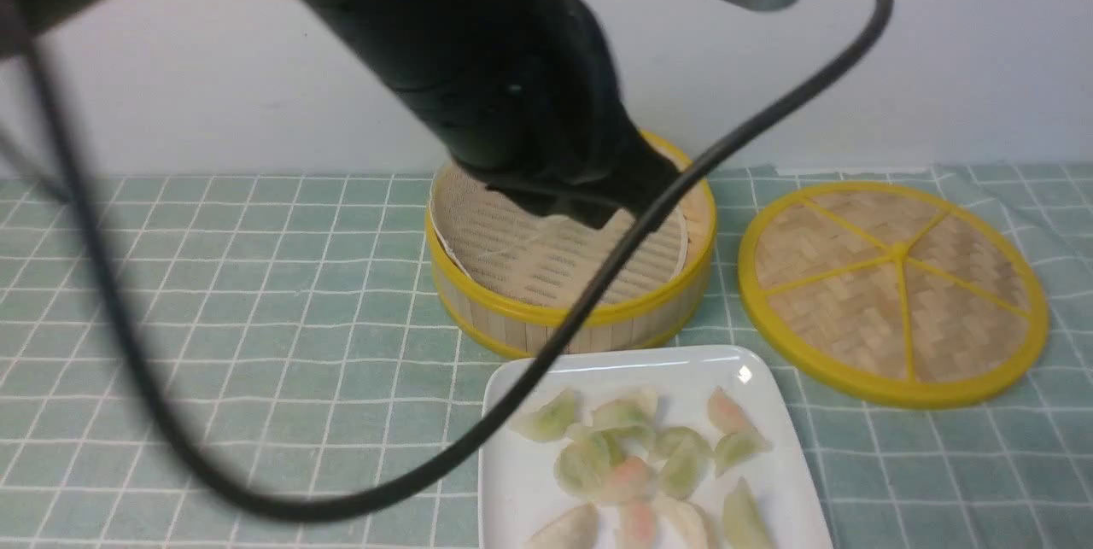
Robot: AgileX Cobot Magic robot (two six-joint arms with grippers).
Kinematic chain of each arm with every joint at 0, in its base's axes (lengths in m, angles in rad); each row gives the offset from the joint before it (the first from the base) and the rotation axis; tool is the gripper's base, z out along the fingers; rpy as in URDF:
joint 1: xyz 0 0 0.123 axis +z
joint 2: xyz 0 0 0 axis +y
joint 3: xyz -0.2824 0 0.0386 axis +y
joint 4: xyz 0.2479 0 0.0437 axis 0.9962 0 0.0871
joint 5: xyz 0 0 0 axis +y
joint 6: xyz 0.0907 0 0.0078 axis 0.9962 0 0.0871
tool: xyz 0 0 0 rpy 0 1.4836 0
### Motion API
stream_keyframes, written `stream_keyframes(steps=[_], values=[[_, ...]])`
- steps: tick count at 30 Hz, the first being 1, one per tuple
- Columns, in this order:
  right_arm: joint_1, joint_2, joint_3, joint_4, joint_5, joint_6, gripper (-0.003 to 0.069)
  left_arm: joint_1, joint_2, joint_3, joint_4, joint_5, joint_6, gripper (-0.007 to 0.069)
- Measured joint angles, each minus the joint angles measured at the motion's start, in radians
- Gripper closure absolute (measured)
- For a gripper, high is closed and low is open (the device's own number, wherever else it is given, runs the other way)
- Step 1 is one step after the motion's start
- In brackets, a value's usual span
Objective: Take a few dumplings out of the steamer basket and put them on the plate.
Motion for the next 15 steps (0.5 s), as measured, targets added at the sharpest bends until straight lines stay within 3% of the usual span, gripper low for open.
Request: stream_keyframes(steps=[6,11,15], values=[[0.000,0.000,0.000,0.000,0.000,-0.001,0.0673,0.000,-0.338,0.339,0.000,-0.300,-0.011,0.0631],[0.000,0.000,0.000,0.000,0.000,-0.004,0.0673,0.000,-0.641,0.676,-0.001,-0.664,-0.011,0.0631],[0.000,0.000,0.000,0.000,0.000,-0.004,0.0673,0.000,-0.781,0.820,-0.001,-0.856,-0.011,0.0631]])
